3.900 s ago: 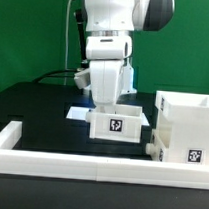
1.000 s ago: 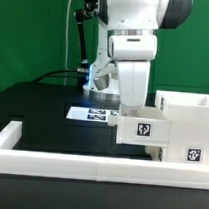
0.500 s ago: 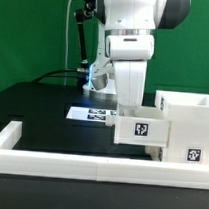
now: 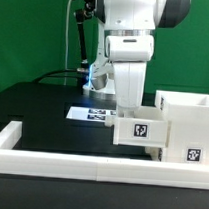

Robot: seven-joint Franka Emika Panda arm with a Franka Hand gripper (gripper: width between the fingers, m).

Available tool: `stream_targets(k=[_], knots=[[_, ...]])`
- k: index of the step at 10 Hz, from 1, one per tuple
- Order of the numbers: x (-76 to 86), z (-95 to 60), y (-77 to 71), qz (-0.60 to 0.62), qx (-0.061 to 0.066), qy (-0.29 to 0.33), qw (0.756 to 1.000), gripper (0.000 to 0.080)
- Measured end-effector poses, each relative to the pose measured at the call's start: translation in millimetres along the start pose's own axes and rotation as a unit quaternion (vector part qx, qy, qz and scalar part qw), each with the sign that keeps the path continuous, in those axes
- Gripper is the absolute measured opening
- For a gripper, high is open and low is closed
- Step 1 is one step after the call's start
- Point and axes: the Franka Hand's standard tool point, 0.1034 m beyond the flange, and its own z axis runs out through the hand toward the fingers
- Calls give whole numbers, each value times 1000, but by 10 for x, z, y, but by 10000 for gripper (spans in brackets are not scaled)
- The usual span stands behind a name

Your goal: Assemble drawer

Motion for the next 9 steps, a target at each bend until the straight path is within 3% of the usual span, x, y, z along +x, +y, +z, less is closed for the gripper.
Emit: stream_targets(k=[1, 9], knots=[[-1, -6, -5, -2, 6, -2, 1000, 42], [34, -2, -6, -9, 5, -3, 1000, 42]])
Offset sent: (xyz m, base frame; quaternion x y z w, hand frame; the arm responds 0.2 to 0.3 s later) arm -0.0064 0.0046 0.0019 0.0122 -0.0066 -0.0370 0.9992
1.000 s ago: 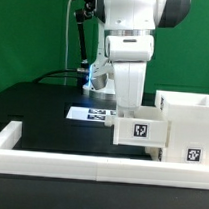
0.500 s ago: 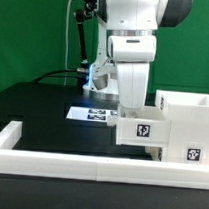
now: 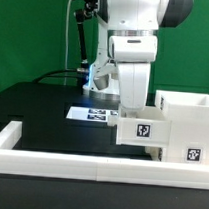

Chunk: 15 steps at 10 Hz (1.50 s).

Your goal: Assemble drawer

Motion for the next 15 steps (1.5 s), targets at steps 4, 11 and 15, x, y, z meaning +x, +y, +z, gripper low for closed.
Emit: stream_targets(k=[4, 11, 15], knots=[[-7, 12, -3, -6, -10, 2, 1000, 42], [-33, 16, 27, -19, -23, -3, 1000, 42], [-48, 16, 4, -20, -11, -5, 1000, 42]])
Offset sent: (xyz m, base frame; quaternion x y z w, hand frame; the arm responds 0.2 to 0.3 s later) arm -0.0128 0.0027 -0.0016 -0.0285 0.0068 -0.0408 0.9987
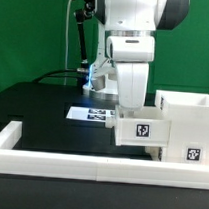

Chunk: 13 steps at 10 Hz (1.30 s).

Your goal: Assemble drawer

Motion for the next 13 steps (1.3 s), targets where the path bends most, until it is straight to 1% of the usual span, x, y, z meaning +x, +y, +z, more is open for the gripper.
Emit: stream_targets(k=[2, 3, 5, 9, 12, 13], knots=[[11, -4, -23, -9, -5, -2, 1000, 42], [23, -7, -31, -17, 2, -5, 1000, 42], [48, 2, -21, -9, 4, -5, 1000, 42], [154, 1, 20, 15, 1, -4, 1000, 42], [165, -10, 44, -6, -4, -9, 1000, 42], [162, -10, 44, -5, -3, -9, 1000, 42]])
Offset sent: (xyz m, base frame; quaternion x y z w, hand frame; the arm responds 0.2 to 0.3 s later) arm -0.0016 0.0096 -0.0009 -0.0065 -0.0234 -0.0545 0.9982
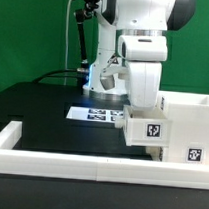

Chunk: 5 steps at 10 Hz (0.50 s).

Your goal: Assemble drawer

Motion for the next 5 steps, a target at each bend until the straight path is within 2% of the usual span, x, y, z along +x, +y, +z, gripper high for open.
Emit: stream_targets(k=[3, 5], knots=[[-4, 8, -4, 1, 1, 0, 1000, 50], [-7, 2, -2, 1, 0, 0, 1000, 404]])
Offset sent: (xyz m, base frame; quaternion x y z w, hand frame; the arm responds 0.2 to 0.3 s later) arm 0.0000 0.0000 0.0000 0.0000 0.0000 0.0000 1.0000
